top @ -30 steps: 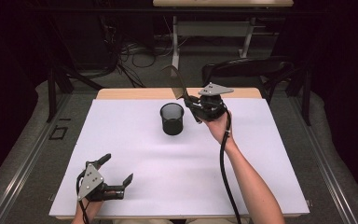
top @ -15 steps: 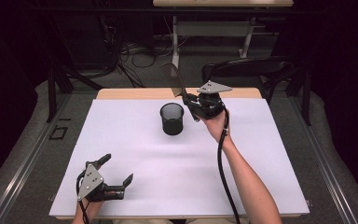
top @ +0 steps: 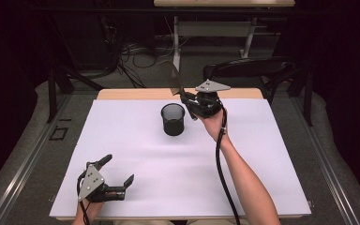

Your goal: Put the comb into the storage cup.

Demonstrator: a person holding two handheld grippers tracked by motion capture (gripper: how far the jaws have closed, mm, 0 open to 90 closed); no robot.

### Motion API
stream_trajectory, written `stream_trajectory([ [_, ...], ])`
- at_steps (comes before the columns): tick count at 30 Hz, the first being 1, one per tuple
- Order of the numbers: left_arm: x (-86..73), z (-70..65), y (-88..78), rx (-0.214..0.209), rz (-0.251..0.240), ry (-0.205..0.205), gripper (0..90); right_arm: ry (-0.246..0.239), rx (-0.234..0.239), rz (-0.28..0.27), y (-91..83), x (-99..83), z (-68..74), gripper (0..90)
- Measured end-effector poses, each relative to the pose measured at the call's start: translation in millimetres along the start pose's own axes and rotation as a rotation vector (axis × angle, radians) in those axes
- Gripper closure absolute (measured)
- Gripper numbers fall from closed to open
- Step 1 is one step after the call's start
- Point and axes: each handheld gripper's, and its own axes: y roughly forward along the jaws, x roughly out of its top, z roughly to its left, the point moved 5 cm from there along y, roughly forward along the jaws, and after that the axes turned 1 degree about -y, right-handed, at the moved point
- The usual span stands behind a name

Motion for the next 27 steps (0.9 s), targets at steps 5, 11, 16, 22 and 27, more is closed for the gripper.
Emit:
stream_trajectory([
  [5,0.1,0.6,-0.5,0.000,-0.002,-0.002,0.0,0.003,-0.002,-0.008,3.7,0.5,0.5,72.6],
  [11,0.6,0.0,-0.9,-0.003,-0.006,-0.001,0.1,0.007,-0.007,-0.026,6.8,2.2,-0.7,72.6],
  [16,0.6,-0.2,-0.8,-0.003,-0.004,0.001,0.1,0.011,-0.001,-0.032,10.8,2.1,-0.2,72.6],
  [22,0.5,-0.2,-0.9,-0.003,-0.004,0.000,0.1,0.018,-0.006,-0.039,14.3,1.8,-0.3,72.6],
  [27,0.5,0.0,-0.8,-0.003,-0.004,0.001,0.1,0.012,-0.009,-0.054,16.7,2.0,-1.1,72.6],
])
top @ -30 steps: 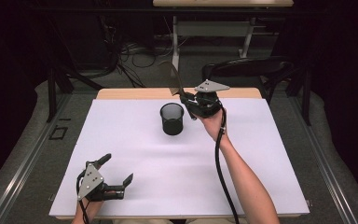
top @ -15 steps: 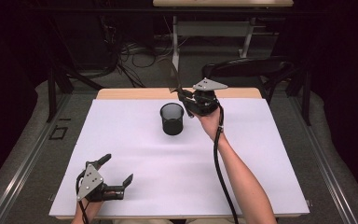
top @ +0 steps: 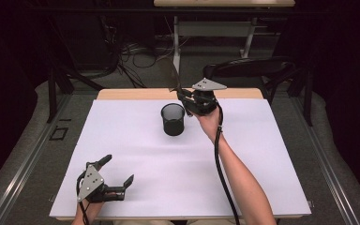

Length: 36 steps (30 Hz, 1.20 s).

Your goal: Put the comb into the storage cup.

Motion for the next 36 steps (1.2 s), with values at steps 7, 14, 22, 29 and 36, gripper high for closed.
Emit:
stream_trajectory([
  [7,-0.2,0.5,0.1,0.000,-0.001,-0.003,0.1,0.004,-0.009,-0.016,4.6,-1.0,-1.5,72.6],
  [14,-0.5,0.0,1.0,-0.002,0.002,-0.004,0.1,0.003,-0.014,-0.036,8.8,-1.2,-1.4,72.6],
  [22,-0.4,0.8,0.4,0.001,0.000,-0.004,0.1,-0.012,-0.018,-0.039,13.2,-1.1,1.1,72.6],
  [29,-0.4,0.9,0.4,0.000,0.001,-0.003,0.1,-0.011,-0.021,-0.044,19.0,-3.7,2.0,72.6],
  [36,-0.3,1.0,0.1,0.000,0.000,-0.004,0.1,-0.022,-0.017,-0.066,23.5,-3.7,5.5,72.5],
])
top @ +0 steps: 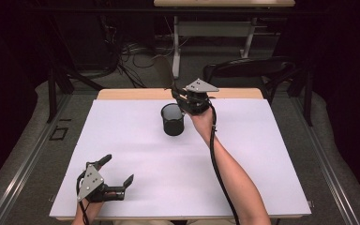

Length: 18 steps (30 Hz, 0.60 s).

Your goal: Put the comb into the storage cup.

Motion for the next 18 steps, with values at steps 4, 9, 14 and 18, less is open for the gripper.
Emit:
stream_trajectory([
  [4,-0.2,-0.2,0.3,0.000,0.001,-0.003,0.1,-0.002,-0.003,-0.014,1.6,0.2,0.1,72.5],
  [9,-0.1,0.0,0.2,0.000,0.001,-0.001,0.0,-0.003,-0.003,-0.040,3.3,0.1,-1.4,72.5],
  [14,0.0,-0.1,0.2,-0.001,0.000,0.001,0.1,-0.002,-0.002,-0.051,5.0,-0.5,-1.4,72.5],
  [18,0.2,0.2,-0.5,0.000,-0.004,-0.004,0.1,-0.006,0.002,-0.059,6.5,0.5,0.2,72.5],
])
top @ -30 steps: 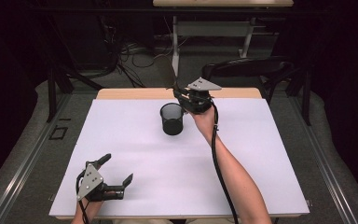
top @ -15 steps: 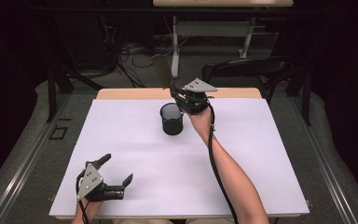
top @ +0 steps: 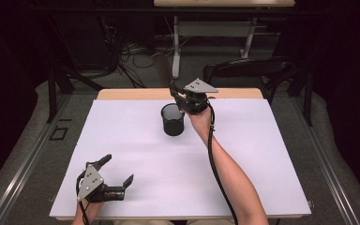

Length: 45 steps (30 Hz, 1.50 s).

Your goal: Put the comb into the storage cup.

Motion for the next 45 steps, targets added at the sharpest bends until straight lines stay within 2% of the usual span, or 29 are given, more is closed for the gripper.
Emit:
stream_trajectory([
  [34,-0.3,-0.4,0.5,-0.002,0.004,0.004,0.1,-0.008,0.027,-0.048,16.2,-7.5,10.8,72.5],
  [45,-0.4,-0.4,0.5,-0.003,0.005,0.002,0.2,-0.023,0.035,-0.038,22.8,-10.7,15.1,72.5],
])
